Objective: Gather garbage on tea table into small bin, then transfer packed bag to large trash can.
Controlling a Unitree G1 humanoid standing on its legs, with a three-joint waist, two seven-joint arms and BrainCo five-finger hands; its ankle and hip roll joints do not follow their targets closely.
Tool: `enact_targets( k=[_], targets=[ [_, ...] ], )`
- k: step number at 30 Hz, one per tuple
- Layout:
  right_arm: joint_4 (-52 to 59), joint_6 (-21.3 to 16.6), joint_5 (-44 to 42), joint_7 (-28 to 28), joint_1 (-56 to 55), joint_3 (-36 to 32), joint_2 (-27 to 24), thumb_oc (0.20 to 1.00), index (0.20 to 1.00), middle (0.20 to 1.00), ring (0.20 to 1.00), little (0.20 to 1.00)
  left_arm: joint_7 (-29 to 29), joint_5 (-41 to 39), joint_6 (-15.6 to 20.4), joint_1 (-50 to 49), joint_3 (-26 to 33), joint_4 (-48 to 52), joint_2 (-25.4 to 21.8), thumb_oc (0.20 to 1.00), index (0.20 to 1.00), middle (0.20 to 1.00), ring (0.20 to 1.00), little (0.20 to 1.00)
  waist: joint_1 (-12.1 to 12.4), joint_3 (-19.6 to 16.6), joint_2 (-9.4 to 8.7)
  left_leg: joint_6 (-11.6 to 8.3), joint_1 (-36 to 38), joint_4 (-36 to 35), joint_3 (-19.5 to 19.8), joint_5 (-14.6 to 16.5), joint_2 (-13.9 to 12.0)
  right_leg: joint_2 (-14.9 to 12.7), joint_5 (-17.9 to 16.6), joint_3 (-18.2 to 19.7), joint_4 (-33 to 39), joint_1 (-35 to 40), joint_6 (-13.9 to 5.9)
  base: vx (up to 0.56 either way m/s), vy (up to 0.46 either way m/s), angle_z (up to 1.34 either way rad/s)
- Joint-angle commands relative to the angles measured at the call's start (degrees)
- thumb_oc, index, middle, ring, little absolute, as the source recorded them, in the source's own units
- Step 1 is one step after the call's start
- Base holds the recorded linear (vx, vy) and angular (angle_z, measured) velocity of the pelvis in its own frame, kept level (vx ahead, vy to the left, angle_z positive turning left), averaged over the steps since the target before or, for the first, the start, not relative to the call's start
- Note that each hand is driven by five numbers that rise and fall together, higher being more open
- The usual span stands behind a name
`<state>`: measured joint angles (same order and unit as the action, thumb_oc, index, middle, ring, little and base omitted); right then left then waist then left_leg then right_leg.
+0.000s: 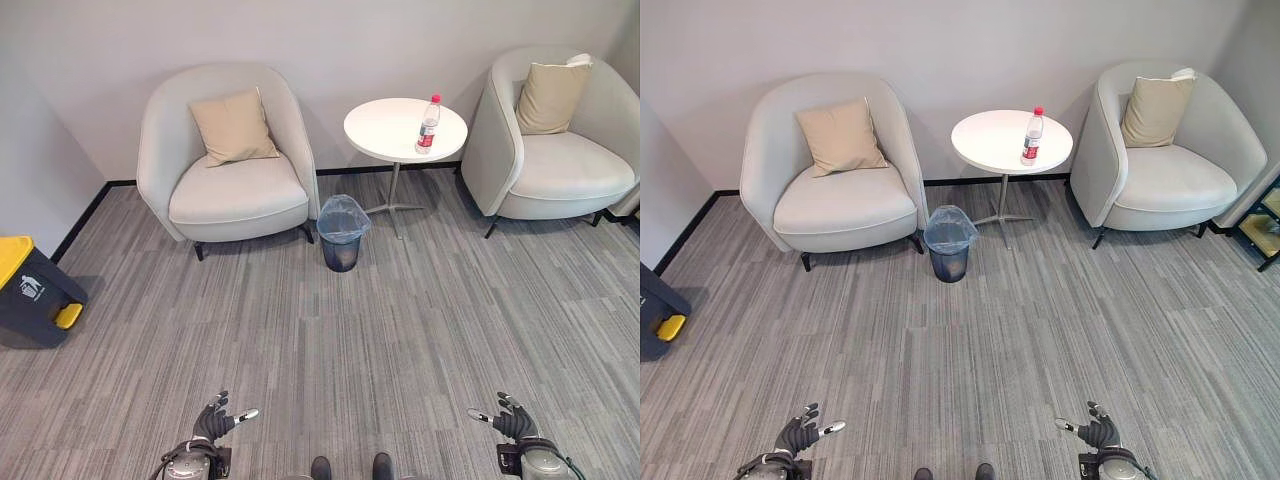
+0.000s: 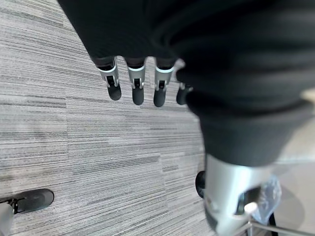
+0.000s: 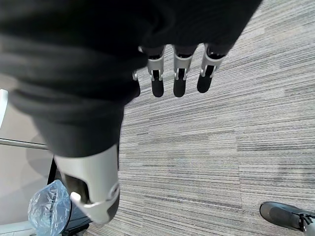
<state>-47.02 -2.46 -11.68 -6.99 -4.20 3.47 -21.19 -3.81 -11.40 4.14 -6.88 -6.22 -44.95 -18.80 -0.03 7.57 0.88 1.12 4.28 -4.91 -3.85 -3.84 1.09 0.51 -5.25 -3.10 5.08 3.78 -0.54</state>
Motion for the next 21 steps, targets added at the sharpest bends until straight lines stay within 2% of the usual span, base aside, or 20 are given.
enact_targets(
  k=[1,14,21],
  targets=[
    [-1.1,-1.5,-2.1,-1.0,3.0,-0.7,-0.2,1.000,1.000,1.000,1.000,1.000,-0.8,-1.7,0.9,2.8,1.1,-0.4,-0.8,1.000,1.000,1.000,1.000,1.000,-0.5,-0.8,-1.37,-2.10,1.8,0.2,0.4,5.4,0.5,-2.7,7.1,0.6,-2.3,2.6,-4.69,0.00,0.000,0.00],
    [-1.7,-0.9,-2.6,-1.5,3.0,-1.8,-0.1,1.000,1.000,1.000,1.000,1.000,-0.9,-2.6,0.7,2.2,1.9,0.2,-0.8,1.000,1.000,1.000,1.000,1.000,-0.5,-0.8,-1.37,-1.57,1.5,1.8,-0.1,6.9,1.0,-3.1,7.6,1.2,-2.7,2.5,-4.93,0.04,0.019,-0.02],
    [-1.9,-0.6,-2.9,-2.0,3.8,-1.9,0.0,1.000,1.000,1.000,1.000,1.000,-1.4,-2.7,0.6,2.7,2.0,0.8,-1.2,1.000,1.000,1.000,1.000,1.000,-0.2,-0.3,-1.66,-0.82,-1.4,5.2,-0.5,8.4,1.5,-3.6,7.6,2.3,-3.9,0.9,-5.29,0.02,0.039,-0.11]
  ],
)
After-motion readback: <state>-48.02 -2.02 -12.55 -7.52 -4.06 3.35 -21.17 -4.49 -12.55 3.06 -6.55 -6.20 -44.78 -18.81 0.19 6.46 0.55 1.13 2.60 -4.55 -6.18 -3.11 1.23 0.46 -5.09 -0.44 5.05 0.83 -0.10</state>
